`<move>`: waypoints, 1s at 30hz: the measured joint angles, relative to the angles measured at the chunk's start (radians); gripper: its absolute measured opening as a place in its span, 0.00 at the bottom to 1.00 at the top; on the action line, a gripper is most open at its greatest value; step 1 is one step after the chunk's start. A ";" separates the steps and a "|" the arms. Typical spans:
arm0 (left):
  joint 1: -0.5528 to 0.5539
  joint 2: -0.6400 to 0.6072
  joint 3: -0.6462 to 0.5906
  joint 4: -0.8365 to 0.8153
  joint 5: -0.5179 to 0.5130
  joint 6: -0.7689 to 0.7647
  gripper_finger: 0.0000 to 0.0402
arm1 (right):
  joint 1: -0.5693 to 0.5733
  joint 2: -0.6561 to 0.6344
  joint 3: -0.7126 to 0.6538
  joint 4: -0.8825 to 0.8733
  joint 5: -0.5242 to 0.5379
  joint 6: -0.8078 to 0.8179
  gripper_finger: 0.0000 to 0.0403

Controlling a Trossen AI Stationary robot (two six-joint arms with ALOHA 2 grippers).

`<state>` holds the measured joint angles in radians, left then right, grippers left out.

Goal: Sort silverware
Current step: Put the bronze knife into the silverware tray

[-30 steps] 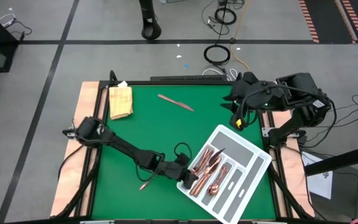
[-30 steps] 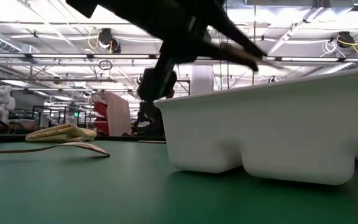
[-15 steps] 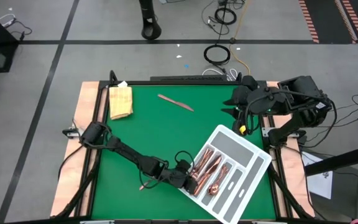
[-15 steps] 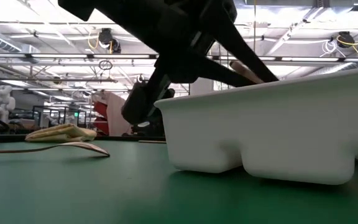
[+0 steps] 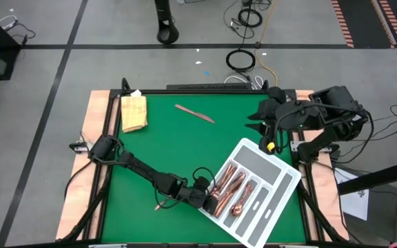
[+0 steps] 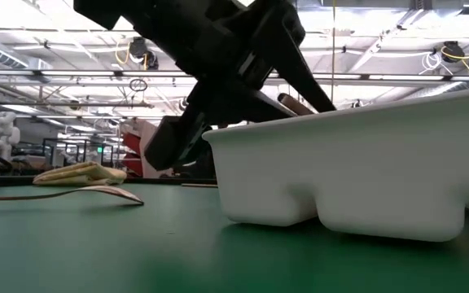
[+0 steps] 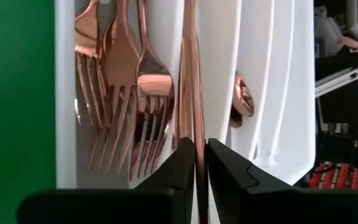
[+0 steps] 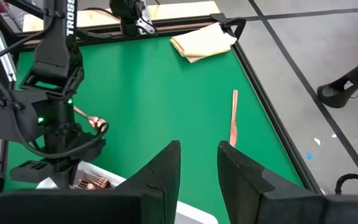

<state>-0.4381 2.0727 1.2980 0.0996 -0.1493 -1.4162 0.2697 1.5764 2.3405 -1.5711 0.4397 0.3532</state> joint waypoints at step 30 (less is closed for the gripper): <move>0.046 0.000 -0.001 0.134 0.123 0.117 0.24 | 0.027 0.000 0.000 0.000 -0.015 0.011 0.23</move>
<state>-0.3921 2.0727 1.2972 0.2332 -0.0265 -1.2996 0.2966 1.5764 2.3405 -1.5711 0.4248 0.3644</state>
